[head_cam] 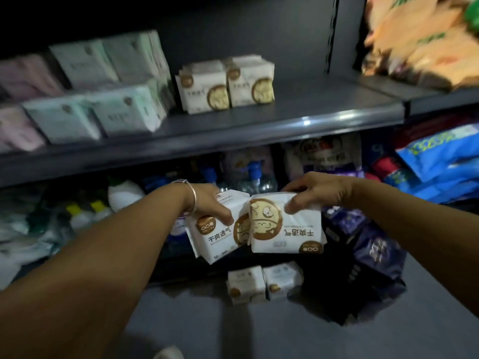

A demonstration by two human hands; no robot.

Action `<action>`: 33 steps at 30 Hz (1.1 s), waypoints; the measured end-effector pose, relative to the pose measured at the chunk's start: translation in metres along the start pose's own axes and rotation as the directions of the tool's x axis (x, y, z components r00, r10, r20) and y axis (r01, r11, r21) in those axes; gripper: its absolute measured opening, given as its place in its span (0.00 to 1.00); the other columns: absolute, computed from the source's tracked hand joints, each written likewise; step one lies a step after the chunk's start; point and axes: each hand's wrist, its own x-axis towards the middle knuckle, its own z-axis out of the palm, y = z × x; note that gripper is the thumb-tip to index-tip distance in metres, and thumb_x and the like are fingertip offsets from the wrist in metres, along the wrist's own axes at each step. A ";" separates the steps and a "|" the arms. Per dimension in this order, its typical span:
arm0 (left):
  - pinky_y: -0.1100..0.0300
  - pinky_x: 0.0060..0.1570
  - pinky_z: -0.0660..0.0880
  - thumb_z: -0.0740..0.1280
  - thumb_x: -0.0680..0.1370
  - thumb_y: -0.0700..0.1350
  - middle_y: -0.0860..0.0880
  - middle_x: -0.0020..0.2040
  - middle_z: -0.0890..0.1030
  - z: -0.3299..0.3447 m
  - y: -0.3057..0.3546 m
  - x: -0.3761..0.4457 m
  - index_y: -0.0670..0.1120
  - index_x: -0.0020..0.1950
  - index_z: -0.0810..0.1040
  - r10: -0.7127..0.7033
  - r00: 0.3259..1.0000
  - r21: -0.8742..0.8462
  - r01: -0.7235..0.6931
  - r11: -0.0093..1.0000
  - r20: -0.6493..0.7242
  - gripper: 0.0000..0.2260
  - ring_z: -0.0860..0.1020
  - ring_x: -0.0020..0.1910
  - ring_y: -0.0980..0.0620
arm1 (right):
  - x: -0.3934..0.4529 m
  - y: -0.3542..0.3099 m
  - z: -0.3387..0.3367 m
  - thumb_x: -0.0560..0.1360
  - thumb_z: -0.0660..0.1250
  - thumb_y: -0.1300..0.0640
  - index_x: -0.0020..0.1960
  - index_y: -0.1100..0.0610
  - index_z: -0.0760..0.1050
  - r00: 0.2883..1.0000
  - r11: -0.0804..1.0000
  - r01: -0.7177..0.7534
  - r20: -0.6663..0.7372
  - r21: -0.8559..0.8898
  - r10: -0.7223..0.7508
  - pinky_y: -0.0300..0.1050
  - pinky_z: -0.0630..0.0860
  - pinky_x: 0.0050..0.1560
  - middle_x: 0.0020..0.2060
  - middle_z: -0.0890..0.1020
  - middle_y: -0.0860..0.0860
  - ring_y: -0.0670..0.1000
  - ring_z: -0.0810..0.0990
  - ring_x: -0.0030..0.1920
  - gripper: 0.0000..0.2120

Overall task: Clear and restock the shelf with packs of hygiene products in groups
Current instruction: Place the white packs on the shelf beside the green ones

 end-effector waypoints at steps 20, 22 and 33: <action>0.54 0.44 0.80 0.74 0.68 0.45 0.47 0.52 0.78 -0.182 0.087 -0.077 0.48 0.62 0.66 0.262 0.788 0.244 -0.147 0.959 -0.557 0.26 0.80 0.45 0.47 | -0.007 -0.125 -0.124 0.69 0.74 0.59 0.55 0.61 0.78 0.884 0.958 0.244 -0.372 -0.148 -0.283 0.43 0.81 0.44 0.46 0.83 0.54 0.52 0.83 0.45 0.16; 0.55 0.43 0.78 0.73 0.68 0.44 0.47 0.53 0.77 -0.193 0.088 -0.070 0.47 0.65 0.65 0.292 0.742 0.264 -0.159 0.951 -0.604 0.28 0.78 0.47 0.48 | 0.003 -0.130 -0.132 0.69 0.74 0.59 0.57 0.59 0.77 0.871 0.953 0.249 -0.392 -0.171 -0.297 0.43 0.80 0.45 0.48 0.83 0.53 0.53 0.83 0.47 0.18; 0.56 0.56 0.74 0.74 0.67 0.45 0.45 0.63 0.70 -0.277 0.098 0.016 0.46 0.70 0.66 0.383 0.605 0.360 -0.165 0.918 -0.698 0.33 0.73 0.59 0.45 | 0.082 -0.142 -0.195 0.68 0.75 0.58 0.68 0.58 0.70 0.803 0.948 0.220 -0.510 -0.229 -0.309 0.43 0.78 0.53 0.59 0.78 0.52 0.51 0.79 0.54 0.30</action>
